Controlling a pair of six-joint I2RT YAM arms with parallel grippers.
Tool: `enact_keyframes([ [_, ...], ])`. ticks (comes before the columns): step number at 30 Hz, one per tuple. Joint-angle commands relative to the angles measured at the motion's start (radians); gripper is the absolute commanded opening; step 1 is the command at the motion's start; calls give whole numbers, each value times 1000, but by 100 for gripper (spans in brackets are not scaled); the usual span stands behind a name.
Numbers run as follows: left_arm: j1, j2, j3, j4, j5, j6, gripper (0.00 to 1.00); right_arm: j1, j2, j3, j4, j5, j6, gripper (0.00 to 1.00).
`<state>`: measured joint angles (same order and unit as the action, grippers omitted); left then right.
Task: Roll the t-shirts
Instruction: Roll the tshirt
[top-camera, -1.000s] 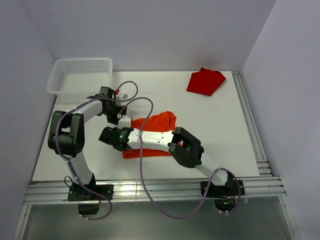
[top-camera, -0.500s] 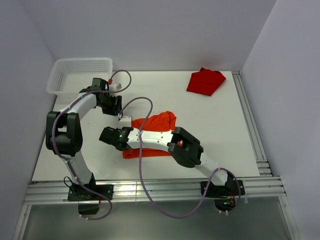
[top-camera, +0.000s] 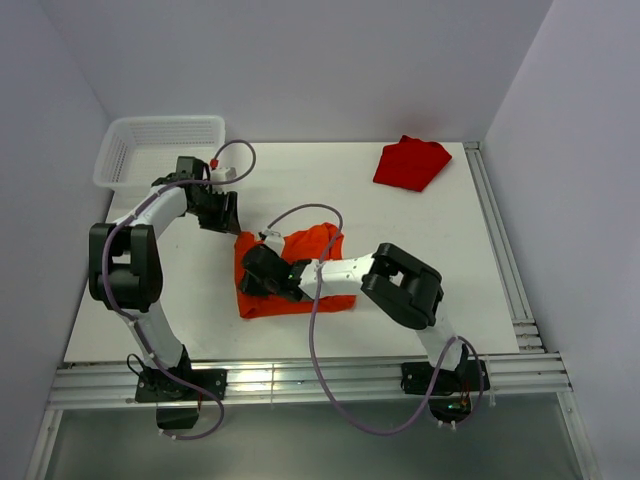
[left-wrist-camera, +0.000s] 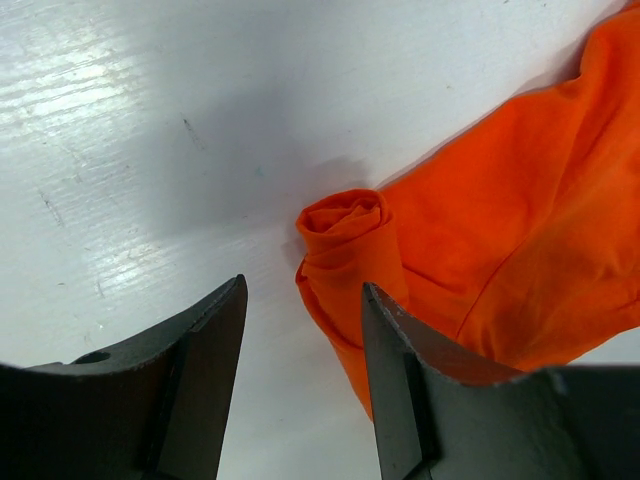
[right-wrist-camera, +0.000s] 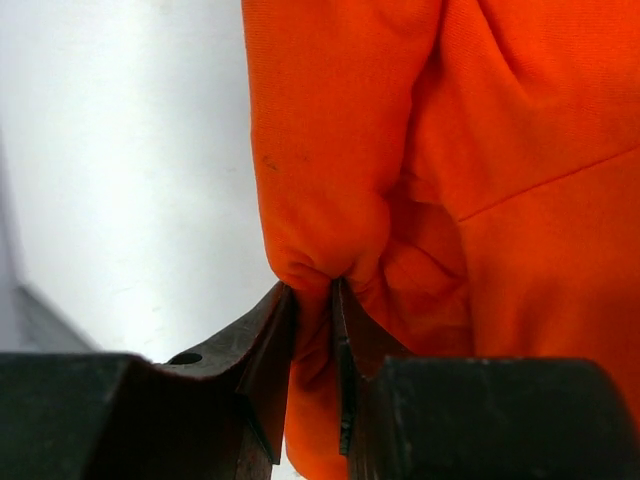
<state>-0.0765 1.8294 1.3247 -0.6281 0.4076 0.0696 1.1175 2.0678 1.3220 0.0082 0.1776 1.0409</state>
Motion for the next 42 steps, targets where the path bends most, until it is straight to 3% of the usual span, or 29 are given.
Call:
enact_keyframes([
  [1,11,-41,4,-10,36,27,55,-25,-34,-98,280,-171,36,22],
  [12,12,-41,-61,7,72,36,55,-99,-34,-377,784,-282,289,22],
  [18,11,-19,-70,10,149,26,55,-105,11,-435,921,-290,381,22],
  [26,-16,21,-78,34,162,2,54,-110,6,-498,931,-242,461,22],
  [36,-83,50,-41,44,28,-50,23,-107,-34,-517,797,-198,453,21],
  [42,-121,36,-41,60,-70,-59,19,-88,-100,-495,586,-130,404,32],
])
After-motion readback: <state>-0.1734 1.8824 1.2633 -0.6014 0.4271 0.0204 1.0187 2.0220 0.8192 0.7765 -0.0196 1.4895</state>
